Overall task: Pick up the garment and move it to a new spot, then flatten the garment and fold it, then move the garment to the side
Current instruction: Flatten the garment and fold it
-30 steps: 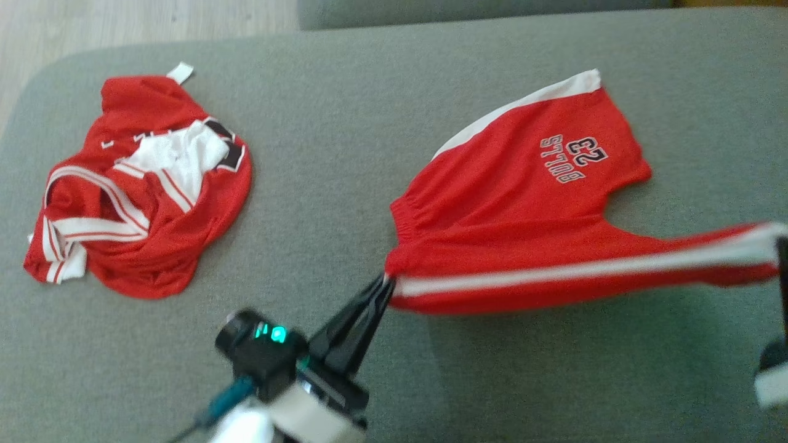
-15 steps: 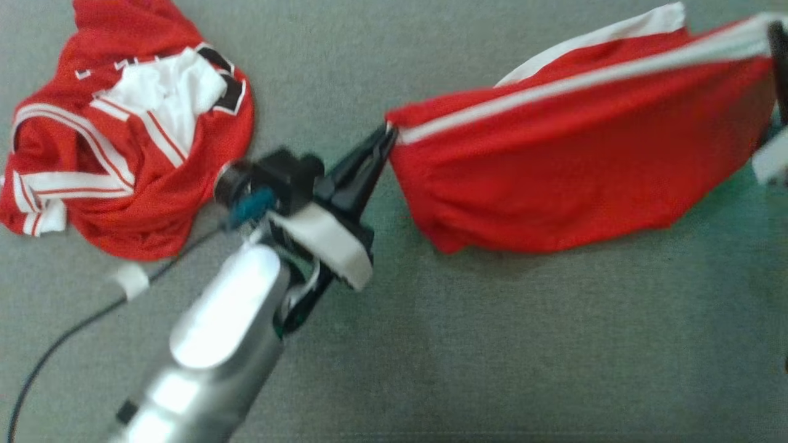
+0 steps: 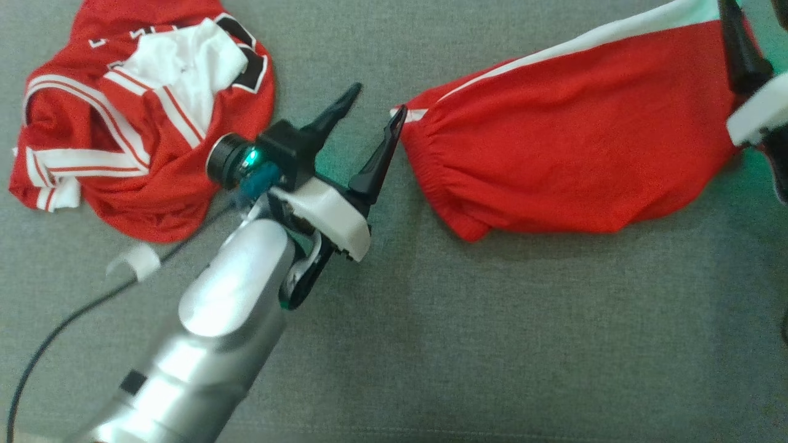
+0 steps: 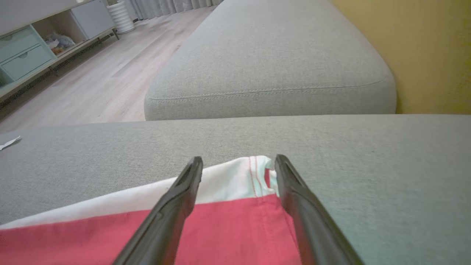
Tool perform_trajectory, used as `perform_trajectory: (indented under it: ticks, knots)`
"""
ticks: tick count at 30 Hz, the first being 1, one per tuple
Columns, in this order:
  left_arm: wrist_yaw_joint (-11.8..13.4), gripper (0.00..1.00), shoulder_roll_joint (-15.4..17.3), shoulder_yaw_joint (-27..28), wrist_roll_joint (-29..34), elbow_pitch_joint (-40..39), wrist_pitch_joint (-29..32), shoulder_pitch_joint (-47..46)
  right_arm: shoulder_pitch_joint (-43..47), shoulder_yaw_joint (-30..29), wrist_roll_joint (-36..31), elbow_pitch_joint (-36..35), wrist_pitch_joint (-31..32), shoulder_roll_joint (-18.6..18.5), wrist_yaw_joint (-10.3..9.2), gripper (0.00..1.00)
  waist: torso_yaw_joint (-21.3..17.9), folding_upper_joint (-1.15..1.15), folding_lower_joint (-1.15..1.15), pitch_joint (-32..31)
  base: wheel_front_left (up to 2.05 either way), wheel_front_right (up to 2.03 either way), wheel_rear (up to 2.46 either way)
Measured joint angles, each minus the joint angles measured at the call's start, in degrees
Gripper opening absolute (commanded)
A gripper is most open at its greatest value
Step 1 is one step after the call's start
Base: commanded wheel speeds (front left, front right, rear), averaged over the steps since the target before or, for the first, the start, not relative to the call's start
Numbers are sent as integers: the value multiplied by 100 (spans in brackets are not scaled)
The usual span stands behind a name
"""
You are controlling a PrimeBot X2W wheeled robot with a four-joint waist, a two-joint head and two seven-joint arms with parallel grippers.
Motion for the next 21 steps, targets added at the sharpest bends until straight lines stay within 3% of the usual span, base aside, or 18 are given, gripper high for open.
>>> perform_trajectory:
  ticks: [6, 10, 18, 19, 20, 21]
  knots:
    - [789, 100, 52, 12, 488, -133, -929, 543, 539, 159, 561, 363, -74, -407, 0, 100, 65, 0, -1, -345, 0, 0, 0]
    - [1215, 100, 34, 49, 664, -535, -1232, 1099, 862, 79, 877, 818, -113, -536, 0, 100, 256, 0, -1, -484, 0, 0, 0]
    - [1515, 100, -49, 219, 973, -1659, -1332, 1881, 944, 54, 1397, 1230, 205, -788, 0, 100, 849, 0, -1, -574, 0, 0, 0]
    - [1515, 100, -83, 258, 1011, -1729, -1335, 1956, 944, 56, 1424, 1282, 225, -848, 0, 45, 919, 0, -1, -578, 0, 0, 0]
    - [1516, 100, -92, 310, 1053, -1772, -1339, 2020, 943, 57, 1425, 1317, 260, -902, 0, 6, 987, 0, 0, -585, 0, 0, 0]
    - [1516, 100, -99, 377, 1103, -1835, -1339, 2128, 944, 46, 1502, 1360, 253, -929, 0, 0, 1081, 0, 0, -608, 0, 0, 0]
